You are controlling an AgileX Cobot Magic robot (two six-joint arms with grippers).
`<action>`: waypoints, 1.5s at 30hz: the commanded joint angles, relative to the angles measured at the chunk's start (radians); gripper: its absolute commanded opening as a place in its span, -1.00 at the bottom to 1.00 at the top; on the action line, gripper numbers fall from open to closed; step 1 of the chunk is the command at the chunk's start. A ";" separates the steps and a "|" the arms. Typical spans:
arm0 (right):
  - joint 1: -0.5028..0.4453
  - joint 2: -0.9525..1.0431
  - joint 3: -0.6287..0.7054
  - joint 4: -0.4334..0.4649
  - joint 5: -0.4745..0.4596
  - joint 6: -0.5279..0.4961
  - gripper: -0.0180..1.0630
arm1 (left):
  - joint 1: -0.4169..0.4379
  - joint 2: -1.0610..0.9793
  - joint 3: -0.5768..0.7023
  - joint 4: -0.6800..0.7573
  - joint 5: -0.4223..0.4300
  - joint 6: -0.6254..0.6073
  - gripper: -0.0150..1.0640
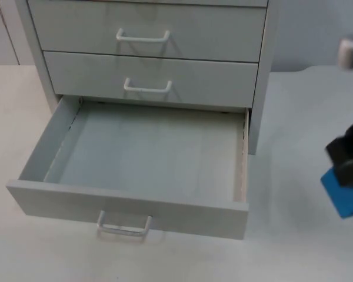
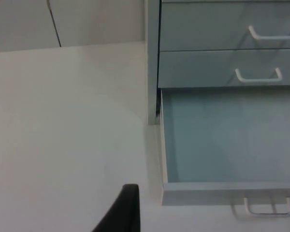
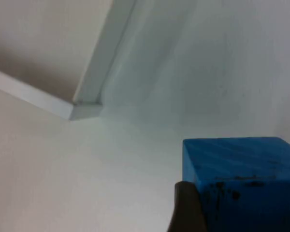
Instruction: Open the drawer with the left hand, place the block into the drawer with the right hand, then close the drawer with the left hand.
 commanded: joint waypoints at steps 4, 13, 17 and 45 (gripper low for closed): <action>0.006 -0.070 -0.003 -0.028 0.044 -0.009 -0.97 | 0.002 -0.005 -0.002 0.004 0.003 0.000 0.98; 0.006 -0.005 -0.074 -0.025 0.026 -0.052 -0.97 | 0.002 -0.005 -0.002 0.004 0.003 0.000 0.98; 0.033 0.059 -0.158 -0.034 0.026 -0.073 -0.97 | 0.002 -0.005 -0.002 0.004 0.003 0.000 0.98; 0.157 0.768 -0.692 -0.052 -0.114 -0.153 -0.80 | 0.002 -0.005 -0.002 0.004 0.025 0.000 0.98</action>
